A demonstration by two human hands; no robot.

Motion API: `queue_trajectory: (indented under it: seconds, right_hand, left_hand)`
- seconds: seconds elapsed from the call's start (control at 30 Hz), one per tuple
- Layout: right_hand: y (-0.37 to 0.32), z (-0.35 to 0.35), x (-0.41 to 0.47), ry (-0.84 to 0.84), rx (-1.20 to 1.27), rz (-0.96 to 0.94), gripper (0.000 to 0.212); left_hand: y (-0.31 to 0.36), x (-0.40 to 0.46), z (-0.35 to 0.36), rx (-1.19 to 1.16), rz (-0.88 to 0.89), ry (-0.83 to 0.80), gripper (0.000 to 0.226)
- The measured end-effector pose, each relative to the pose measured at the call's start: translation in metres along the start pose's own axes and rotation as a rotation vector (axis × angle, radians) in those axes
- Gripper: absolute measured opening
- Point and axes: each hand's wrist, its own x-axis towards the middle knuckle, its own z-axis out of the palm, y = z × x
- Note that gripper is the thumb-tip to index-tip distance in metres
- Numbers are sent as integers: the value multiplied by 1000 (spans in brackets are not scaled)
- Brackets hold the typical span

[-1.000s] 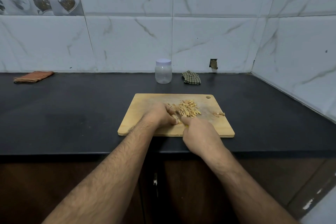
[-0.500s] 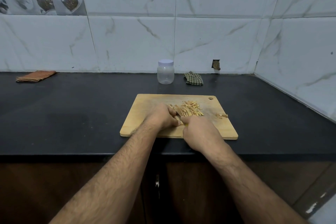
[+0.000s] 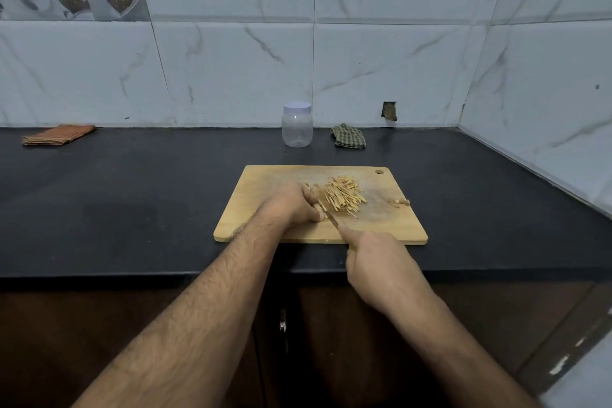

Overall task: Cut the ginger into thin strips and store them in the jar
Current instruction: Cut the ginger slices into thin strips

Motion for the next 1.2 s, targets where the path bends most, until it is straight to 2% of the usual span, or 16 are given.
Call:
queue_trajectory:
  seconds: [0.27,0.37,0.43,0.57,0.73,1.0,1.2]
  right_hand:
    - [-3,-5,6,74,30,12,59]
    - [-4,-9,13,99,42,20,52]
    - [-6,-9,15,110,66,8,55]
    - [-13,-9,21,97,99,-28,67]
    - [-20,-13,29,63,103,-37,64]
    - [-25,-17,34,15,36,-58,50]
    - [-30,-17,31,7,-18,-58,57]
  left_hand:
    - [1,-3,0,-17,2,-4,39]
    - [0,-3,1,-24,-6,14,44]
    - [-2,-3,2,-21,-10,38,45]
    - [-3,-4,3,-16,-3,63,41]
    - [-2,-6,2,-2,12,57,31]
    - [-3,-2,1,16,19,16,31]
    - [-1,-2,0,46,30,5,27]
